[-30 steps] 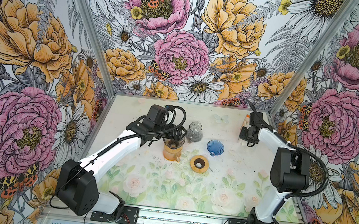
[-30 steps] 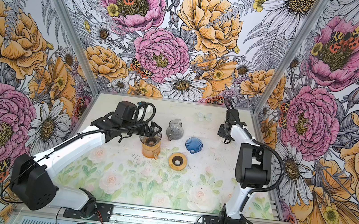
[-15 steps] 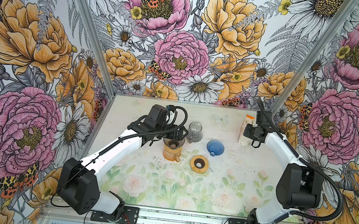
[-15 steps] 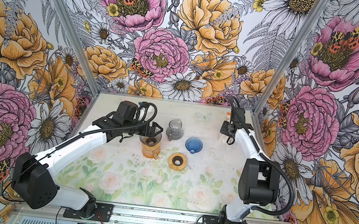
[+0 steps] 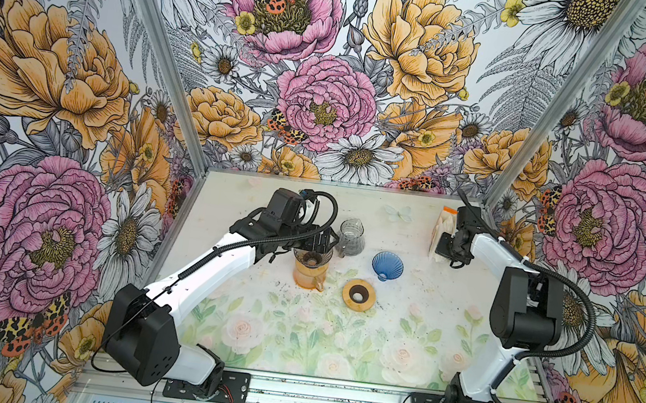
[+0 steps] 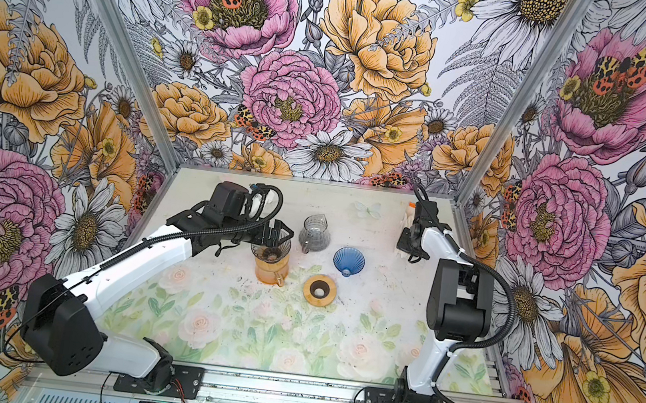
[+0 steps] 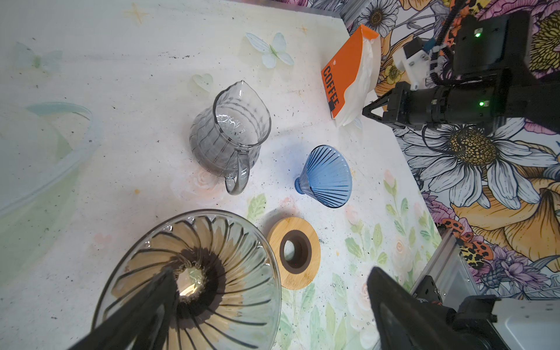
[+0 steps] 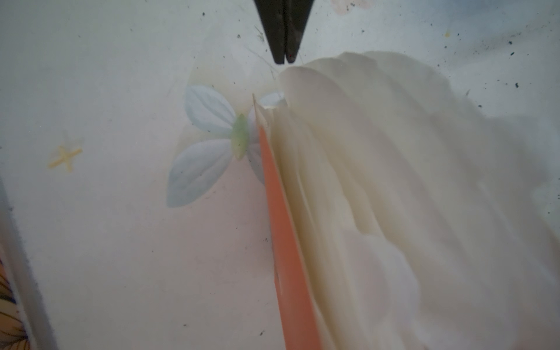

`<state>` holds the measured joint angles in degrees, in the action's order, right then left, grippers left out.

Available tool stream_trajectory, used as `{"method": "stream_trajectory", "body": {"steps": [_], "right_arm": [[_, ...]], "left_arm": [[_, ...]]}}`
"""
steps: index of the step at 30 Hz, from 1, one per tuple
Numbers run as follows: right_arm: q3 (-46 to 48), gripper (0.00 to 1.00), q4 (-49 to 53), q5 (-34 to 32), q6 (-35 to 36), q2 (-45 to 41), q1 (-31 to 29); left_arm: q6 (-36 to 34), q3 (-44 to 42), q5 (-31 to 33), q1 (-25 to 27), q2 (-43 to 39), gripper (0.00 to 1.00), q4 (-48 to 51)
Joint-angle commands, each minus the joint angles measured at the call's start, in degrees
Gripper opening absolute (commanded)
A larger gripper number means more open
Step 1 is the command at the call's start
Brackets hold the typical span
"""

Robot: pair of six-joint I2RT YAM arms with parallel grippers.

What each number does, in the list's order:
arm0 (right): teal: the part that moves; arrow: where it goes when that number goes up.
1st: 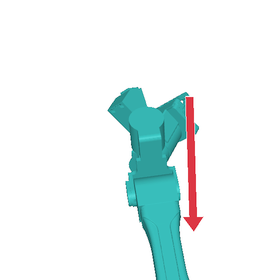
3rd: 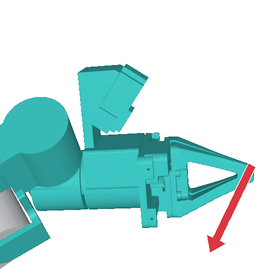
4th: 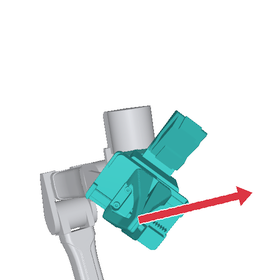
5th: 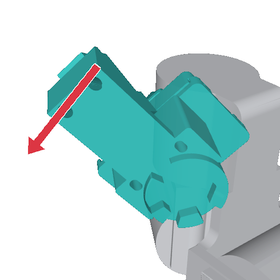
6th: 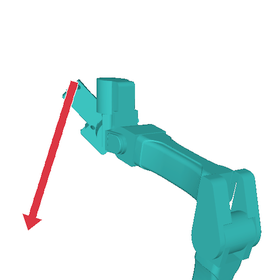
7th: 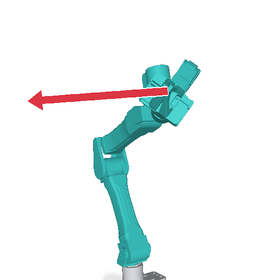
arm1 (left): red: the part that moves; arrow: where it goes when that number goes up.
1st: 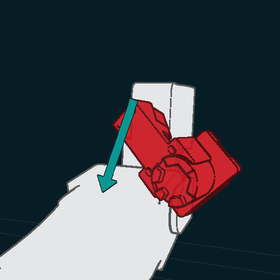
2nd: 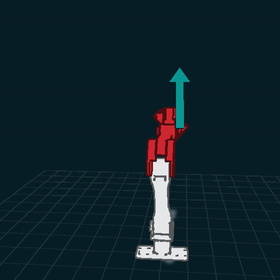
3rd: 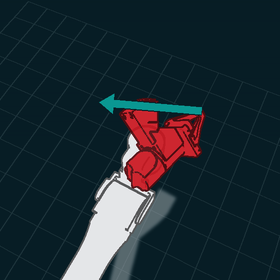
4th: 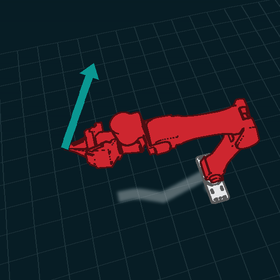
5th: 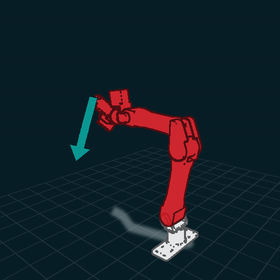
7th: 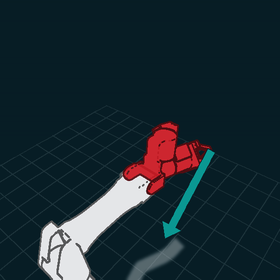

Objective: Place the coffee filter in the dripper

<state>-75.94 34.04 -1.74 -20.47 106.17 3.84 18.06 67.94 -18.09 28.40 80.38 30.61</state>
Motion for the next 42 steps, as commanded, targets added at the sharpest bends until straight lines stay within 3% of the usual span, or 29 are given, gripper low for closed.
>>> {"method": "stream_trajectory", "body": {"steps": [1,13,19,31,37,42], "right_arm": [[-3.67,0.0,-0.29,0.75,0.51,1.23,0.21],[-9.42,0.0,-0.3,0.29,1.88,6.67,0.27],[-8.02,0.01,-0.22,0.83,1.27,3.82,0.21],[4.91,0.2,-1.13,1.3,-2.24,-10.67,-0.39],[16.35,0.27,-12.08,4.17,-5.02,-15.87,-1.01],[21.0,0.29,-19.24,6.8,-6.71,-14.94,-1.41]], "left_arm": [[0.62,1.65,-0.73,0.53,0.57,0.99,0.02],[0.66,1.94,-0.77,0.6,1.18,0.99,0.27],[0.69,2.13,-1.12,0.77,1.36,0.99,0.26],[0.54,1.93,-0.69,1.53,1.1,0.99,0.18],[0.33,1.41,-0.27,1.69,0.91,0.99,0.17],[0.47,1.01,-0.23,1.76,0.48,0.99,0.2]]}}
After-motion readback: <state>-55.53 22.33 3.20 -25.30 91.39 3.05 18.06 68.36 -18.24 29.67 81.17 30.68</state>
